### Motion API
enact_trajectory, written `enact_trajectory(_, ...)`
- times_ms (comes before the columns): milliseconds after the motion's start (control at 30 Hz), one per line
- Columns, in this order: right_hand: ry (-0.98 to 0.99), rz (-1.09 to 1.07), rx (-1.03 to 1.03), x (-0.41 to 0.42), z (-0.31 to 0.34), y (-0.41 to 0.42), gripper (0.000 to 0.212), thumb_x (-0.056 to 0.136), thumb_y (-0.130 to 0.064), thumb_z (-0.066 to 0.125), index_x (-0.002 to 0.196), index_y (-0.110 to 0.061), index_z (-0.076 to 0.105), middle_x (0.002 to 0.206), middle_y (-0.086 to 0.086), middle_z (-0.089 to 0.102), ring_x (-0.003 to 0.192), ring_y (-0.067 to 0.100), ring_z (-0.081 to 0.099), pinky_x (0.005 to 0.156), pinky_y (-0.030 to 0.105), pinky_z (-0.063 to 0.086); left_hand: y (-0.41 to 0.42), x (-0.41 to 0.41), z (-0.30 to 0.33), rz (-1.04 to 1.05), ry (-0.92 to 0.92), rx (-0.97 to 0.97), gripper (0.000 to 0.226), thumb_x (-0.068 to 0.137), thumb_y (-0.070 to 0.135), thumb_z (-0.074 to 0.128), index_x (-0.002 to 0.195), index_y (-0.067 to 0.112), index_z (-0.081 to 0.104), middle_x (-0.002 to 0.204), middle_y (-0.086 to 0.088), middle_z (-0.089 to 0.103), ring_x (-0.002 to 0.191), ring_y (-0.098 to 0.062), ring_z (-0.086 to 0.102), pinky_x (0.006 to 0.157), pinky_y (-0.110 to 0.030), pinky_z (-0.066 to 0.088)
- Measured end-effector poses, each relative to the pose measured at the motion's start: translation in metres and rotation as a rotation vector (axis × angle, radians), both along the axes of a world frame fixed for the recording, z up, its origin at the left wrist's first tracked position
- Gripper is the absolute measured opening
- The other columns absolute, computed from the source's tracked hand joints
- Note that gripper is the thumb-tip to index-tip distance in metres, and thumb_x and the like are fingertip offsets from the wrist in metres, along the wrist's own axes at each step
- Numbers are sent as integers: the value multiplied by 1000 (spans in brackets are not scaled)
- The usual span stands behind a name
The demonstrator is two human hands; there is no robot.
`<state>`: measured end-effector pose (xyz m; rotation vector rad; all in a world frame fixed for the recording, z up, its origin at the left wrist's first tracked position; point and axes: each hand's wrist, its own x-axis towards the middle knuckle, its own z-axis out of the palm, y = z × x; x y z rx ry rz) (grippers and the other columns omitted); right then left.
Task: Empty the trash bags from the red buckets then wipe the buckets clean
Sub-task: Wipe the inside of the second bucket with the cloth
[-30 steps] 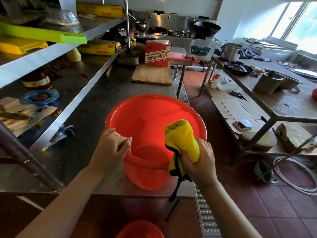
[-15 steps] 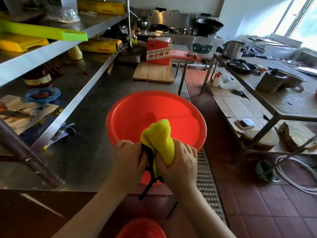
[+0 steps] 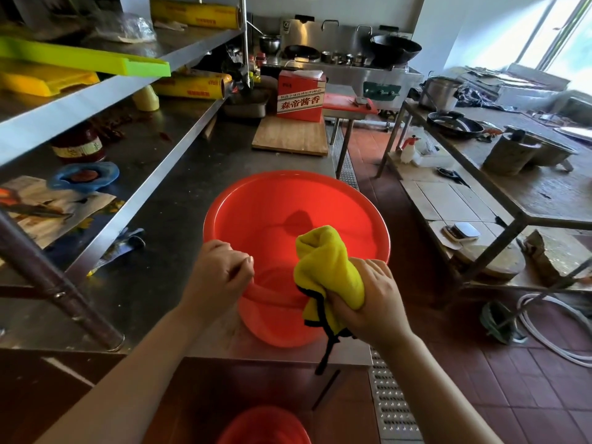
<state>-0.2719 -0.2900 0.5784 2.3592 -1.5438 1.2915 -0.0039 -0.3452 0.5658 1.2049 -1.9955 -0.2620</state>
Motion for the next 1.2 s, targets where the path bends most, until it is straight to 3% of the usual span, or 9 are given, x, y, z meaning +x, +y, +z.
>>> enact_trajectory(100,-83,112,98,-23,5,-3,33,80,-44,61,105,-21,61,97,-28,57,88,4,55,79,31,44,-12,18,6,-77,70,79,45,92,32,38,51,24,52,46,1,51,52,-14,55,102,-18,30)
enact_trajectory(200,-187,146,163,-37,10,-5,27,80,-45,59,106,-37,54,101,-36,55,87,-6,54,75,20,42,-23,26,10,-111,89,116,42,89,34,40,48,28,52,47,1,56,54,-13,57,103,-19,29)
enact_trajectory(267,-205,140,164,-34,9,-8,25,80,-46,60,104,-40,54,96,-34,56,84,-4,53,73,23,42,-30,29,10,-118,83,119,43,88,36,40,48,29,53,48,1,57,56,-12,58,104,-20,29)
enact_trajectory(433,-202,41,46,-19,-6,-7,44,80,-43,60,102,-6,67,99,-22,56,91,4,52,78,37,48,-34,37,11,-123,92,153,46,89,38,39,50,21,58,50,-5,59,59,-16,60,105,-16,29)
enact_trajectory(567,-218,-1,42,-11,-1,-5,40,78,-41,60,99,-8,66,94,-23,54,87,1,52,78,33,47,-32,39,16,-121,31,126,48,94,39,38,55,22,60,50,-1,58,59,-15,61,106,-16,30)
enact_trajectory(700,-208,-60,20,0,-1,-3,39,77,-41,59,95,-8,66,89,-15,56,85,8,55,79,29,44,-20,35,17,-19,-54,-7,47,98,41,37,60,24,60,53,10,55,62,-7,58,90,-22,39)
enact_trajectory(867,-176,-189,47,33,-4,-1,38,76,-49,61,96,-17,64,85,-11,65,84,13,58,80,34,45,1,12,6,-28,-139,-38,46,99,38,39,61,22,57,53,11,54,55,-4,54,104,-27,34)
enact_trajectory(1067,-83,-299,55,80,-1,4,44,82,-56,55,95,-15,63,78,-4,65,74,22,61,77,33,40,23,-18,10,8,-103,-38,33,90,31,43,58,28,46,52,13,44,52,-7,46,72,-29,35)
enact_trajectory(1200,-58,-347,63,91,2,4,45,83,-58,53,96,-16,61,76,-4,64,72,22,60,75,34,40,34,-31,7,50,-51,-115,30,89,24,38,64,37,33,55,20,34,54,-6,42,71,-28,30)
